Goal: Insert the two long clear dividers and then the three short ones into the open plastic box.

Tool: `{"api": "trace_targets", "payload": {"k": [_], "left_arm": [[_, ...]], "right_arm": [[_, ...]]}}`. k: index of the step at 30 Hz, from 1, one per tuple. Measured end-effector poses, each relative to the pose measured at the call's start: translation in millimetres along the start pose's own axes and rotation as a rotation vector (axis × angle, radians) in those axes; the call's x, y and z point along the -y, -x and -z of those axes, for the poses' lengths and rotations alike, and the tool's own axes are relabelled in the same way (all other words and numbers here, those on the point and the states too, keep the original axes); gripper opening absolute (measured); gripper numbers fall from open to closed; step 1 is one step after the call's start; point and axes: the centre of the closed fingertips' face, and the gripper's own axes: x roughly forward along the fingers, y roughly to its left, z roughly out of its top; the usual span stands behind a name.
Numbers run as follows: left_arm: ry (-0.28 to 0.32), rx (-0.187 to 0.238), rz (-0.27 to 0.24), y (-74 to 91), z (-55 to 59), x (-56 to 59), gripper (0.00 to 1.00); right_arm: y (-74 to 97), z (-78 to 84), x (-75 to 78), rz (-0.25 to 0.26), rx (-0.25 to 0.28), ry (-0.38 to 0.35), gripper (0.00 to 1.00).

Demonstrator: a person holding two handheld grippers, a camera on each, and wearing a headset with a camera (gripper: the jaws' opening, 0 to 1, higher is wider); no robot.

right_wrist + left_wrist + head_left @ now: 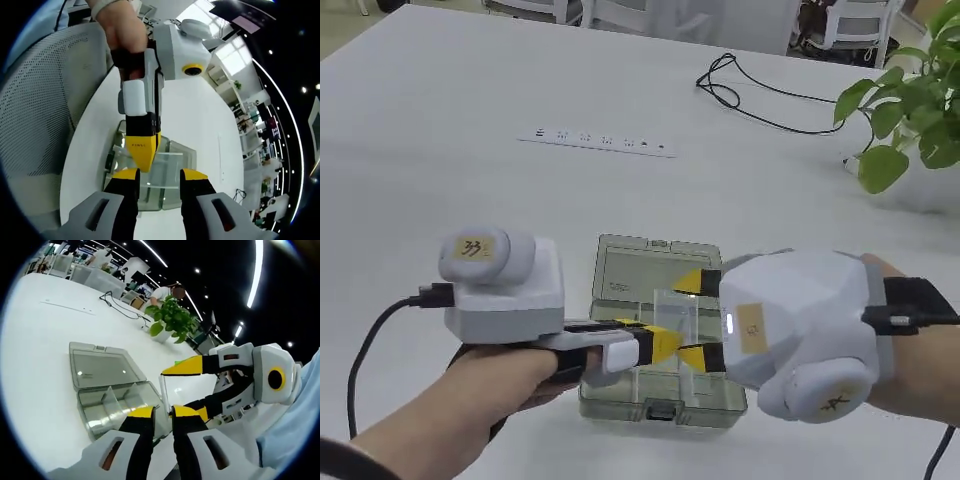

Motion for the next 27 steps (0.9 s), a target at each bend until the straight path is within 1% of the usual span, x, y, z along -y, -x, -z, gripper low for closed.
{"api": "trace_targets", "payload": {"k": [2,4,7,8,10,12,16,18,22,24,26,27], "left_arm": [[0.009,0.001,-0.005,0.2,0.1,-1.1,0.07],[0.022,0.001,-0.003,0.3,0.5,-1.1,0.04],[0.061,0.02,0.016,0.8,-1.7,3.9,0.0],[0.073,0.019,0.028,0.6,-1.4,6.7,0.0],[0.073,0.014,0.011,1.1,0.3,3.5,0.0],[0.088,0.014,0.015,1.3,0.6,3.4,0.0],[0.093,0.013,0.016,1.7,0.7,4.1,0.0],[0.105,0.013,0.017,1.7,0.6,3.9,0.0],[0.108,0.01,0.015,1.5,1.4,3.6,0.0],[0.114,0.013,0.016,1.5,1.3,3.3,0.0],[0.112,0.014,0.015,1.6,1.6,2.5,0.0],[0.11,0.014,0.015,1.7,1.7,2.0,0.0]], "right_arm": [[-0.3,-0.1,-0.6,-0.003,0.0,-0.003,0.32],[-0.3,-0.7,0.3,0.004,0.0,0.006,0.32],[-0.5,-2.4,-1.2,0.001,0.003,0.011,0.32],[-0.6,-2.4,-1.7,0.001,0.001,0.009,0.32],[-0.9,-2.4,-1.8,0.0,0.001,0.019,0.32],[-0.9,-2.8,-2.1,0.0,0.003,0.021,0.32],[-0.6,-3.7,-2.5,-0.003,0.005,0.021,0.32],[-0.8,-4.1,-2.4,0.0,0.005,0.036,0.33],[-1.5,-4.7,-3.5,-0.004,0.004,0.058,0.33],[-1.5,-4.9,-3.5,-0.006,0.005,0.059,0.33],[-1.5,-5.4,-4.5,-0.022,0.015,0.034,0.34],[-1.6,-6.3,-7.4,-0.044,0.026,-0.003,0.36]]}}
